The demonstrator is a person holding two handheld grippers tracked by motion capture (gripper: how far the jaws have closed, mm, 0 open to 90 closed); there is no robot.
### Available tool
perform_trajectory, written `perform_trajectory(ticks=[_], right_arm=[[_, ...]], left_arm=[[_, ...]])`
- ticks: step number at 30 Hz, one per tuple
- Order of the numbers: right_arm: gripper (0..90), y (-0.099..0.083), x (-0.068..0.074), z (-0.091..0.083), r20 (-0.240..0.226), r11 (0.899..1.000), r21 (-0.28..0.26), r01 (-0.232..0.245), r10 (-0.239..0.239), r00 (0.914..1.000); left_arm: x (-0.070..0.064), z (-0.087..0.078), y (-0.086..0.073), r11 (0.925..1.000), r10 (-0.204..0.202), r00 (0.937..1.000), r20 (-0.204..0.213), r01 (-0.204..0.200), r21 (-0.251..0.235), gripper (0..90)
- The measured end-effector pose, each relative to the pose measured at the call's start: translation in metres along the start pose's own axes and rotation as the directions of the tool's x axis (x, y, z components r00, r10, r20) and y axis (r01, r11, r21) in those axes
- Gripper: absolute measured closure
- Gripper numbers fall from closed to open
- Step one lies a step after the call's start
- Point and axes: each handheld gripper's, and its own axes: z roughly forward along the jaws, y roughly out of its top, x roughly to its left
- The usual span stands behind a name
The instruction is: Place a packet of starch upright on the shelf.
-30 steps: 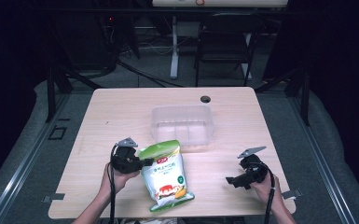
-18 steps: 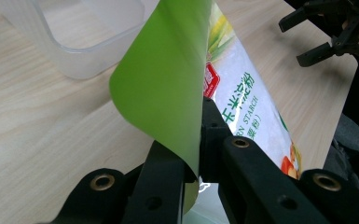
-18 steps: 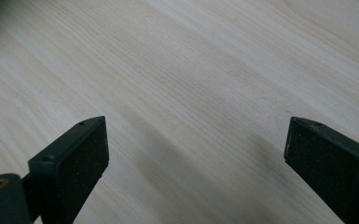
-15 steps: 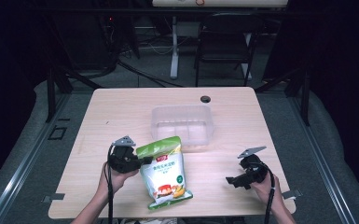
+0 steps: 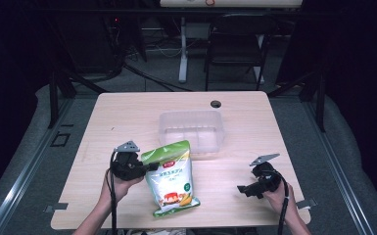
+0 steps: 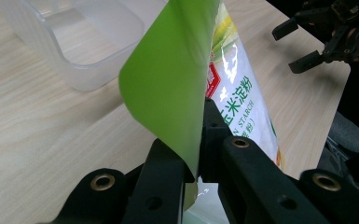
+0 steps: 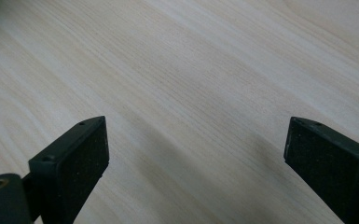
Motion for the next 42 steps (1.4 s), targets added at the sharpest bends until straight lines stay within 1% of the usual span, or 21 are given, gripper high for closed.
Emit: perform_trajectory(ticks=[1,2,3,9,11,13,15,19,23,26,34,38,39,40,42], right_arm=[[6.0,0.0,0.0,0.0,-0.003,1.0,0.003,0.002,-0.002,1.0],[6.0,0.0,0.0,0.0,-0.003,1.0,0.002,0.001,-0.001,1.0],[6.0,0.0,0.0,0.0,-0.003,1.0,0.002,0.001,-0.001,1.0],[6.0,0.0,0.0,0.0,-0.002,1.0,0.002,0.002,-0.002,1.0],[6.0,0.0,0.0,0.0,-0.001,1.0,0.003,0.001,-0.001,1.0],[6.0,0.0,0.0,0.0,-0.001,1.0,0.002,0.0,0.0,1.0],[6.0,0.0,0.0,0.0,-0.001,1.0,0.003,0.0,0.0,1.0],[6.0,0.0,0.0,0.0,-0.001,1.0,0.003,0.001,-0.001,1.0],[6.0,0.0,0.0,0.0,0.0,1.0,0.003,0.0,0.0,1.0],[6.1,0.0,0.0,0.0,0.001,1.0,0.004,-0.002,0.002,1.0],[6.0,0.0,0.0,0.0,0.003,1.0,0.001,-0.005,0.005,1.0],[6.1,0.0,0.0,0.0,0.001,1.0,0.005,-0.002,0.002,1.0],[6.1,0.0,0.0,0.0,0.006,1.0,0.001,-0.004,0.004,1.0],[6.0,0.0,0.0,0.0,0.003,1.0,0.003,-0.001,0.001,1.0],[6.1,0.0,0.0,0.0,0.0,1.0,0.005,-0.002,0.002,1.0]], left_arm=[[-0.002,-0.002,0.001,0.9999,0.011,0.9999,0.0,-0.011,-0.005,89.4],[-0.003,-0.003,0.002,0.9999,0.01,0.9999,0.003,-0.01,-0.006,89.4],[-0.003,-0.004,0.003,0.9998,0.019,0.9998,0.004,-0.019,-0.004,89.4],[-0.008,-0.007,0.006,0.9994,0.032,0.9994,0.014,-0.032,-0.016,89.4],[-0.01,-0.009,0.007,0.9988,0.042,0.999,0.017,-0.042,-0.025,89.3],[-0.011,-0.01,0.007,0.9987,0.045,0.9988,0.018,-0.044,-0.025,89.4],[-0.014,-0.013,0.009,0.9976,0.059,0.998,0.024,-0.058,-0.037,89.4],[-0.018,-0.016,0.011,0.997,0.068,0.9973,0.028,-0.067,-0.039,89.4],[-0.022,-0.019,0.013,0.995,0.092,0.995,0.037,-0.091,-0.041,89.5],[-0.025,-0.019,0.014,0.9944,0.097,0.9945,0.04,-0.095,-0.045,89.5],[-0.034,-0.026,0.019,0.9905,0.13,0.9901,0.053,-0.128,-0.05,89.6],[-0.036,-0.028,0.02,0.9897,0.137,0.9888,0.059,-0.134,-0.05,89.6],[-0.036,-0.029,0.021,0.9896,0.139,0.9878,0.069,-0.137,-0.045,89.7],[-0.036,-0.029,0.021,0.9891,0.143,0.9871,0.072,-0.14,-0.044,89.6],[-0.038,-0.03,0.022,0.9893,0.142,0.9871,0.074,-0.139,-0.044,89.6]])
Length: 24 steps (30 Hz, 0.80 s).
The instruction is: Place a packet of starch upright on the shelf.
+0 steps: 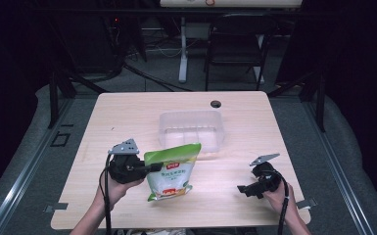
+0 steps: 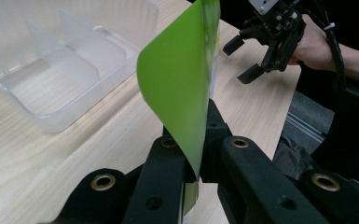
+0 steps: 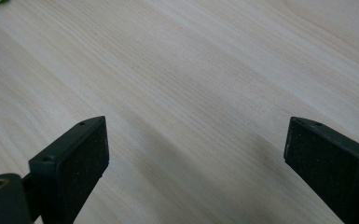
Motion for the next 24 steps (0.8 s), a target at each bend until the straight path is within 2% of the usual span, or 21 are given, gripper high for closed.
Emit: perform_trajectory(ticks=[14,17,24], right_arm=[[6.1,0.0,-0.001,0.0,0.007,1.0,0.002,0.001,-0.002,1.0],[6.1,-0.001,0.0,0.0,0.01,1.0,-0.008,-0.005,0.005,0.9999],[6.0,0.0,-0.001,0.0,0.007,1.0,0.007,0.003,-0.003,1.0]], left_arm=[[0.002,-0.01,0.009,0.9998,0.021,0.9996,-0.017,-0.021,0.007,89.7],[0.001,-0.013,0.013,0.9996,0.027,0.9993,-0.024,-0.027,0.002,89.6],[0.001,-0.022,0.021,0.9989,0.039,0.999,-0.024,-0.039,-0.024,89.7]])
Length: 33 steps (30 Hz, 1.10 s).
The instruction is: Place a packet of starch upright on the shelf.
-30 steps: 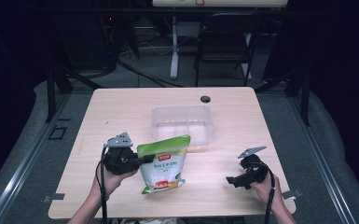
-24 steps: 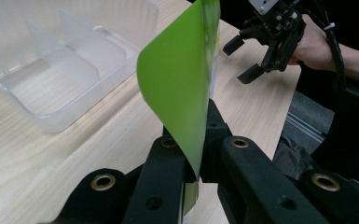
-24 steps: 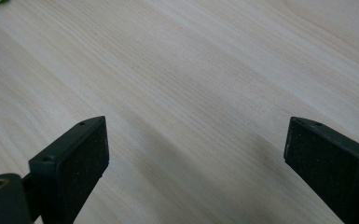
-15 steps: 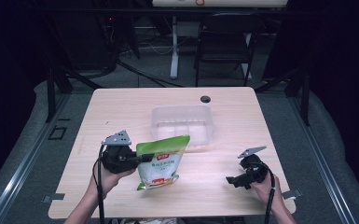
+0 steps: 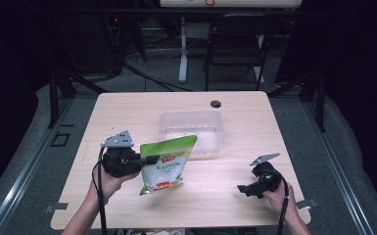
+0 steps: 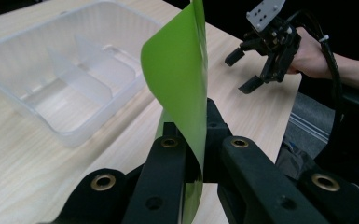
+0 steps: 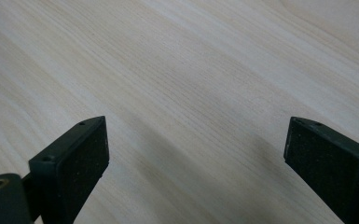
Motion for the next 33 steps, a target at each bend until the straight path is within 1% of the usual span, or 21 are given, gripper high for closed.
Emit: perform_trajectory(ticks=[3,8,15,19,22,26,29,31,33], right_arm=[[6.0,0.0,0.0,0.0,0.0,1.0,-0.002,0.0,0.0,1.0],[6.1,0.0,0.0,0.0,0.002,1.0,-0.004,0.0,0.0,1.0],[6.0,0.0,0.0,0.0,0.004,1.0,-0.004,0.0,0.0,1.0],[6.1,0.0,0.0,0.0,0.004,1.0,-0.006,0.001,-0.001,1.0],[6.0,0.0,0.0,0.001,0.007,1.0,-0.008,-0.001,0.001,1.0],[6.1,0.0,0.0,0.0,0.005,1.0,-0.004,0.0,0.0,1.0],[6.1,0.0,0.0,0.001,0.007,1.0,-0.007,0.0,0.0,1.0],[6.0,0.0,0.0,0.0,0.007,1.0,-0.007,-0.001,0.001,1.0],[6.0,0.0,0.0,0.0,0.008,1.0,-0.006,0.0,0.0,1.0]], left_arm=[[0.0,-0.002,0.003,0.9999,0.001,1.0,-0.002,-0.001,-0.014,89.7],[0.002,-0.008,0.012,0.9998,0.007,0.9999,-0.013,-0.008,-0.019,89.7],[0.006,-0.014,0.02,0.9994,0.004,0.9996,-0.029,-0.005,-0.034,89.7],[0.007,-0.016,0.025,0.9992,0.009,0.9993,-0.036,-0.011,-0.039,89.6],[0.009,-0.018,0.031,0.9985,0.01,0.999,-0.043,-0.012,-0.054,89.7],[0.011,-0.02,0.037,0.9981,0.013,0.9988,-0.047,-0.016,-0.06,89.7],[0.015,-0.022,0.047,0.9972,0.023,0.998,-0.059,-0.027,-0.07,89.6],[0.017,-0.022,0.053,0.9968,0.023,0.9976,-0.065,-0.028,-0.075,89.6],[0.018,-0.022,0.055,0.9963,0.026,0.997,-0.073,-0.032,-0.08,89.6]])
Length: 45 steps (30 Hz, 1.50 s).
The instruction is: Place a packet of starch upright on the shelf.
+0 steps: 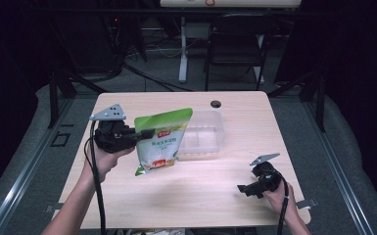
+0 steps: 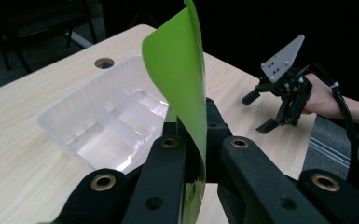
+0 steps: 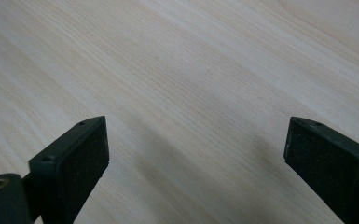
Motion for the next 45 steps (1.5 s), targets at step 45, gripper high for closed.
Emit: perform_trajectory(ticks=[45], right_arm=[[6.1,0.0,0.0,0.0,-0.006,1.0,-0.007,-0.005,0.005,1.0]], left_arm=[[0.048,0.038,0.048,0.9963,-0.057,0.9893,-0.134,0.048,-0.071,89.7]])
